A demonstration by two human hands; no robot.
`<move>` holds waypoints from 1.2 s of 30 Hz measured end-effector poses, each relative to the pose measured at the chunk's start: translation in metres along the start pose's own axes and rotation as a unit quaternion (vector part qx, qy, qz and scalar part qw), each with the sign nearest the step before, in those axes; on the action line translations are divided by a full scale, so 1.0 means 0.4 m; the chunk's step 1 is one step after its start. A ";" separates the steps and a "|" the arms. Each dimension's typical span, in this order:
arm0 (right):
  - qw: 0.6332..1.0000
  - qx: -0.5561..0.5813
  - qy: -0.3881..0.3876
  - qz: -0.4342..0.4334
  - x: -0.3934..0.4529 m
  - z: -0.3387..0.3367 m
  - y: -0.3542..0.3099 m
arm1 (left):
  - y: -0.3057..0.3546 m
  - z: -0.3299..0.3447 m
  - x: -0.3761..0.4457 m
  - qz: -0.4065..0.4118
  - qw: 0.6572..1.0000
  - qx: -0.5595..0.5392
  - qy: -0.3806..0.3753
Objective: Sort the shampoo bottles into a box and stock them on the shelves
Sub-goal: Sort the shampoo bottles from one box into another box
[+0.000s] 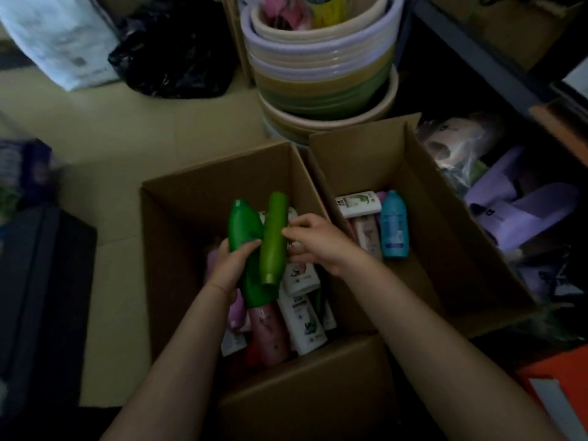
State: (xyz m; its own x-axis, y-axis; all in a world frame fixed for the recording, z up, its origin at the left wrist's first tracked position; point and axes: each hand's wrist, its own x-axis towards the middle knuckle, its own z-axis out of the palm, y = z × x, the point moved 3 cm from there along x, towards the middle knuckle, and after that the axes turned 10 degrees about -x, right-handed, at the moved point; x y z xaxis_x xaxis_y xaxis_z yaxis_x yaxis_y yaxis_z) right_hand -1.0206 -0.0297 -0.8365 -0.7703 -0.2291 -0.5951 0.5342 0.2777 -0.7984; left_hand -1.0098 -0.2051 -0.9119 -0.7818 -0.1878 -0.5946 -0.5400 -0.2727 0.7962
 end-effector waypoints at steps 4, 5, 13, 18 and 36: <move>0.989 -0.093 0.074 -0.087 -0.048 -0.096 -0.092 | -0.036 -0.004 0.039 -0.030 0.984 0.168 0.055; 0.984 -0.093 0.107 -0.111 -0.053 -0.126 -0.115 | -0.025 0.016 0.040 -0.013 0.976 0.213 0.049; 0.949 0.095 0.302 0.019 0.137 -0.334 0.067 | 0.049 0.381 -0.088 0.072 0.976 0.174 -0.110; 0.940 -0.006 0.274 0.201 0.216 -0.356 0.419 | -0.050 0.403 -0.087 0.084 0.962 0.247 -0.082; 0.985 -0.036 0.062 0.155 0.180 -0.298 0.576 | -0.045 0.388 -0.075 0.112 0.969 0.185 -0.119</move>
State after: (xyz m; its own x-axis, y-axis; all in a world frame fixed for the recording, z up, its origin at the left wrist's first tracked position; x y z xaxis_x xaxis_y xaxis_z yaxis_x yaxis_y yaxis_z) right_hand -0.9947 0.1290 -1.0523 -0.6125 -0.0086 -0.7904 0.7281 0.3831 -0.5685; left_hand -1.0250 -0.0482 -0.8911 -0.9186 0.0316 -0.3940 -0.3882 0.1160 0.9143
